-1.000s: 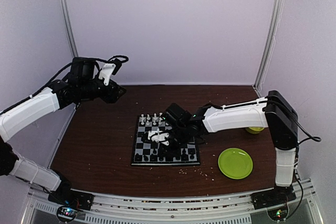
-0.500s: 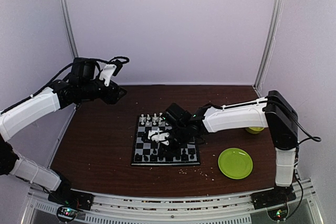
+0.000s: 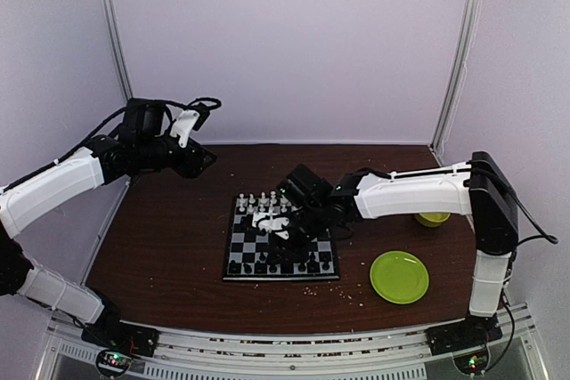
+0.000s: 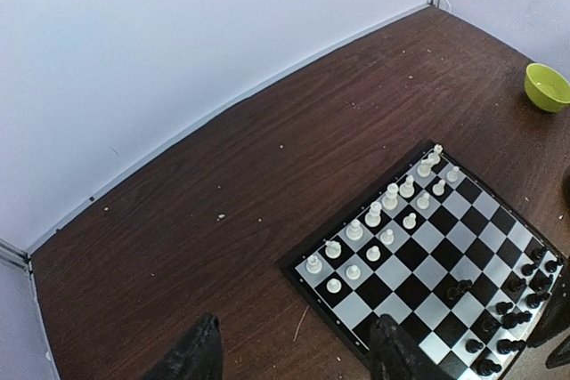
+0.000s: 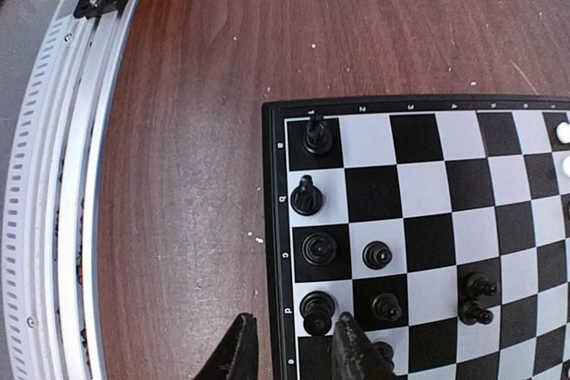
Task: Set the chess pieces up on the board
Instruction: Place the king on e8, then adjust the queen at d8.
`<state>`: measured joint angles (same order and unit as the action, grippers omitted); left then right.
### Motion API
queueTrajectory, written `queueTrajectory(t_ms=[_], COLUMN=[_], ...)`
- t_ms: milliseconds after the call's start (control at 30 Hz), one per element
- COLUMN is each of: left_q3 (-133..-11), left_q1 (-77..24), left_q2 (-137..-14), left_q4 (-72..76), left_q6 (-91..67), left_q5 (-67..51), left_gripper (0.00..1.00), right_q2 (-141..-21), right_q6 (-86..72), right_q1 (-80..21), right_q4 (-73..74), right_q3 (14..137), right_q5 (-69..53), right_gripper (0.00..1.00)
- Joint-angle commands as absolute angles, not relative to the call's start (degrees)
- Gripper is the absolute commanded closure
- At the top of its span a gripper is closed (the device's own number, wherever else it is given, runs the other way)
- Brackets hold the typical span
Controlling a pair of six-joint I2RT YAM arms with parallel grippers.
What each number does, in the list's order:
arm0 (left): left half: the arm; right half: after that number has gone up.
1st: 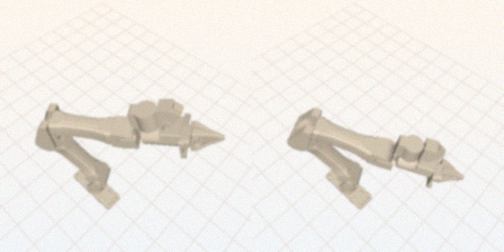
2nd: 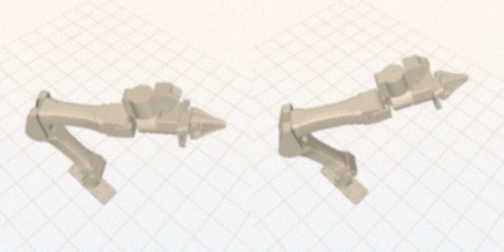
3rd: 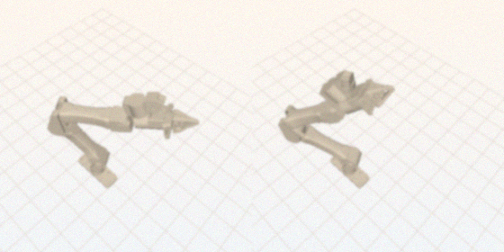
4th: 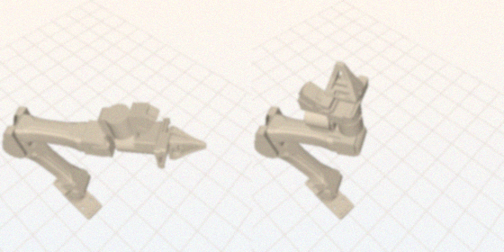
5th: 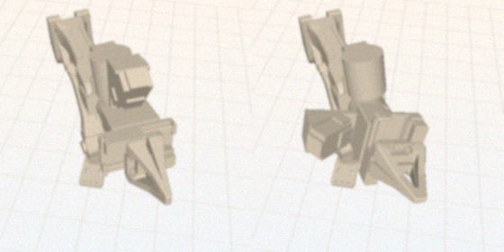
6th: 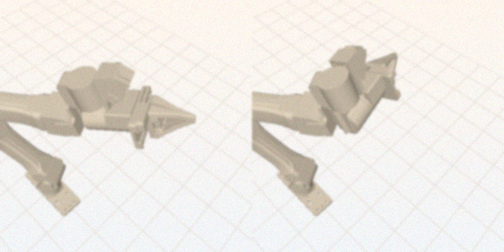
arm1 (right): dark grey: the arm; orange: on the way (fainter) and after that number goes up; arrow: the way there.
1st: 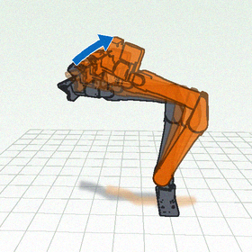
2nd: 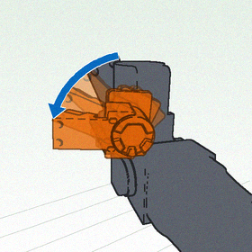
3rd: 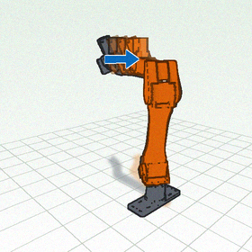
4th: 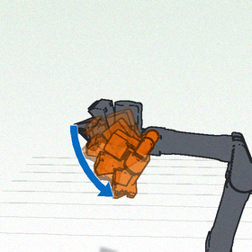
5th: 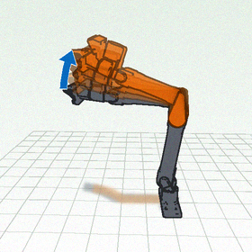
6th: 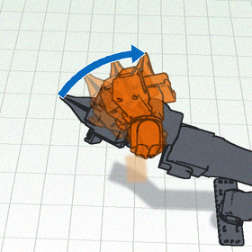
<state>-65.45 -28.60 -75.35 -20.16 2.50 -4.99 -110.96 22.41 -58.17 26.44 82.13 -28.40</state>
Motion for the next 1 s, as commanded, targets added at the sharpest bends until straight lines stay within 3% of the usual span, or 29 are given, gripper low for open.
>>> queueTrajectory(t_ms=[0,300,567,967], left_q3=[-67.41,-67.67,-67.85,-68.03], left_q1=[-28.59,-28.63,-28.58,-28.56], left_q2=[-75.88,-76.46,-77.06,-77.55], left_q4=[-19.69,-19.95,-20.12,-20.39], left_q6=[2.51,2.55,2.54,2.33], left_q5=[-5.88,-6.29,-6.56,-7.14], left_gripper=[0.42,0.42,0.43,0.43], right_q2=[-107.11,-108.67,-110.65,-114.39], right_q6=[21.38,22.84,25.68,26.69], right_q1=[-58.22,-55.23,-54.84,-54.81], right_q4=[27.22,28.71,30.96,33.75], right_q3=[82.76,81.56,81.40,83.76], right_q5=[-29.04,-27.08,-25.63,-24.40], right_gripper=[0.70,0.70,0.63,0.68])
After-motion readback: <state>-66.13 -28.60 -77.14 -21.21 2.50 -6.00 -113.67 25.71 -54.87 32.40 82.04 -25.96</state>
